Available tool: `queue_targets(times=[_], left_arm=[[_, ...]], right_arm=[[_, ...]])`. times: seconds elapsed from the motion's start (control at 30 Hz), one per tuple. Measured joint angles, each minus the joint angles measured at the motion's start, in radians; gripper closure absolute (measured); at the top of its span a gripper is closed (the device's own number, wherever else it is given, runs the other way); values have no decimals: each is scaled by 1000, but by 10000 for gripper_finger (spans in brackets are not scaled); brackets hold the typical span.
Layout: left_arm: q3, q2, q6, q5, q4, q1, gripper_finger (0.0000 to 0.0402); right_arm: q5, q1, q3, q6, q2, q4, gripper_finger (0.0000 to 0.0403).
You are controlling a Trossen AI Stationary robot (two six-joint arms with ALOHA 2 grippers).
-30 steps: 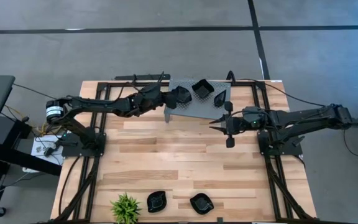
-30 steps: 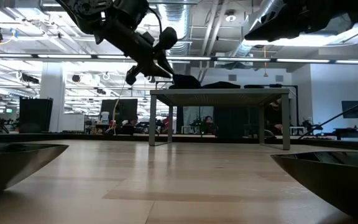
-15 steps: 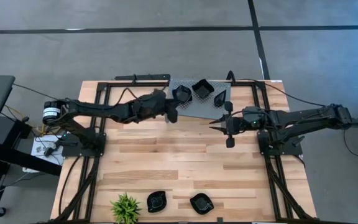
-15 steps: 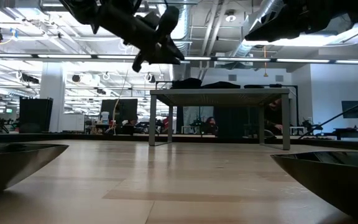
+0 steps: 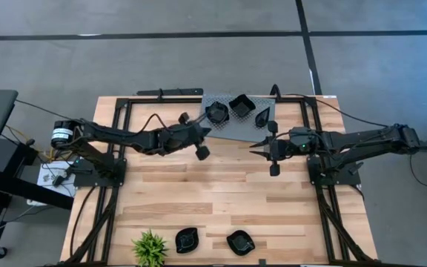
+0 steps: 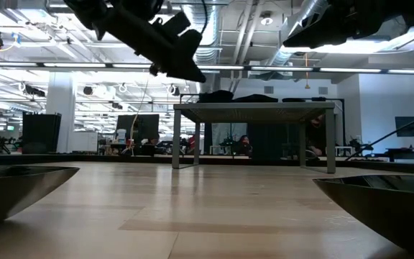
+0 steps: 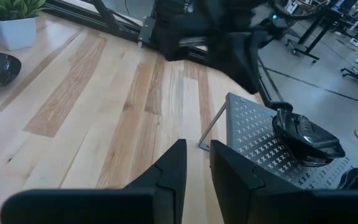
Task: Pick & Place Mini shaped plates
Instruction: Stack the black leaf-shaped plate on the other black leaf-shaped plates on the shelf
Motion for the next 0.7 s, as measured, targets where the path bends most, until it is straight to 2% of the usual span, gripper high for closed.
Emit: queue_targets(times=[0.17,0.23,0.3,0.47,0.7], left_arm=[[39,-23,378,-4,1,3,362],[59,-22,459,-3,-7,18,338],[66,-22,464,26,-24,50,312],[66,-20,463,224,-147,127,263],[67,2,473,381,-132,191,253]], right_arm=[[0,0,0,0,0,0,337],[0,-1,0,0,0,1,337],[0,-1,0,-6,0,4,337],[0,-5,0,-24,0,3,337],[0,-20,0,-24,0,3,337]])
